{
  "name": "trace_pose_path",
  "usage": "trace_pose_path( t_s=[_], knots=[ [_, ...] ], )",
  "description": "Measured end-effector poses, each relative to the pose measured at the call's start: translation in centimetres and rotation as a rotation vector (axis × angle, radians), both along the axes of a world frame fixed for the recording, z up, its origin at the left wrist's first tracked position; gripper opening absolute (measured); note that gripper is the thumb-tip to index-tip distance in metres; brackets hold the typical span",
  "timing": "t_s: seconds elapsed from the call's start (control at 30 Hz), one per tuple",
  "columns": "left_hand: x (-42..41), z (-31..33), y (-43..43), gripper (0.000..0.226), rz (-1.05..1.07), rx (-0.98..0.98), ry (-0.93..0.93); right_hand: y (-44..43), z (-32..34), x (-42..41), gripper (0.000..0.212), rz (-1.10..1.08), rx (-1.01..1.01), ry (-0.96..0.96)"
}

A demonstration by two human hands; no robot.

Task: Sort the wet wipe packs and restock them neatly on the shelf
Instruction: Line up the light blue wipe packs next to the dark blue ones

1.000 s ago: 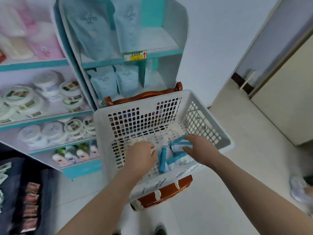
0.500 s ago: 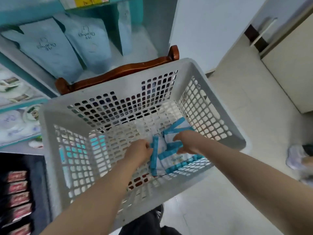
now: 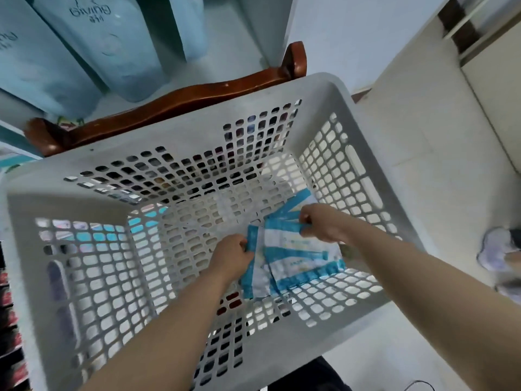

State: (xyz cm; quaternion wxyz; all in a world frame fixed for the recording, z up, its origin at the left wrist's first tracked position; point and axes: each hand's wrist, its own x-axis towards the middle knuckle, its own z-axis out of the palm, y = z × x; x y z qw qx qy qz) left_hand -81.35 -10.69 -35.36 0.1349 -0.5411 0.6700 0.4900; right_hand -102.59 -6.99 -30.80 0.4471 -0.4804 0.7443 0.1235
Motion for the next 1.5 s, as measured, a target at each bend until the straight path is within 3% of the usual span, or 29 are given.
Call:
trace_pose_path(
  t_s=[0.1,0.17,0.33,0.43,0.5,0.67,0.8,0.87,1.07,1.3,1.5],
  knots=[
    [-0.9,-1.0,0.5,0.019,0.054,0.082,0.0,-0.1,-0.7,-1.7,0.017,-0.27,-0.143,-0.054],
    [-1.2,-1.4,0.9,0.022,0.056,0.144,0.008,-0.5,-1.5,-1.9,0.028,-0.301,-0.168,-0.053],
    [0.1,-0.6,-0.1,0.006,0.07,0.102,-0.078,-1.9,-2.8,-1.5,0.034,-0.152,-0.112,-0.043],
    [1.9,0.4,-0.7,0.004,0.304,0.121,-0.038,-2.2,-2.9,-0.9,0.043,-0.044,-0.01,-0.05],
    [2.6,0.6,-0.6,0.017,0.399,0.213,-0.01,-2.3,-3.1,-0.7,0.045,0.008,0.021,-0.053],
    [1.2,0.0,1.0,0.021,0.295,0.294,-0.061,-2.2,-3.0,-1.0,0.047,0.052,0.027,-0.048],
    [-0.1,-0.7,1.7,0.007,0.231,0.122,-0.13,-2.4,-2.6,-1.7,0.04,-0.012,-0.029,-0.056],
    [-0.5,-0.9,1.7,0.022,0.248,0.05,-0.149,-2.6,-2.4,-1.6,0.039,-0.056,-0.073,-0.062],
    [-0.5,0.3,0.5,0.012,0.269,0.02,-0.137,-3.9,-0.5,-0.9,0.033,-0.227,-0.289,-0.098],
    [2.9,5.5,-1.6,0.016,0.57,-0.095,0.05,-6.3,4.3,2.2,0.03,-0.238,-0.461,-0.204],
    [6.5,11.2,-0.2,0.015,0.874,-0.328,0.17,-8.1,9.9,6.3,0.024,-0.086,-0.591,-0.287]
  ],
)
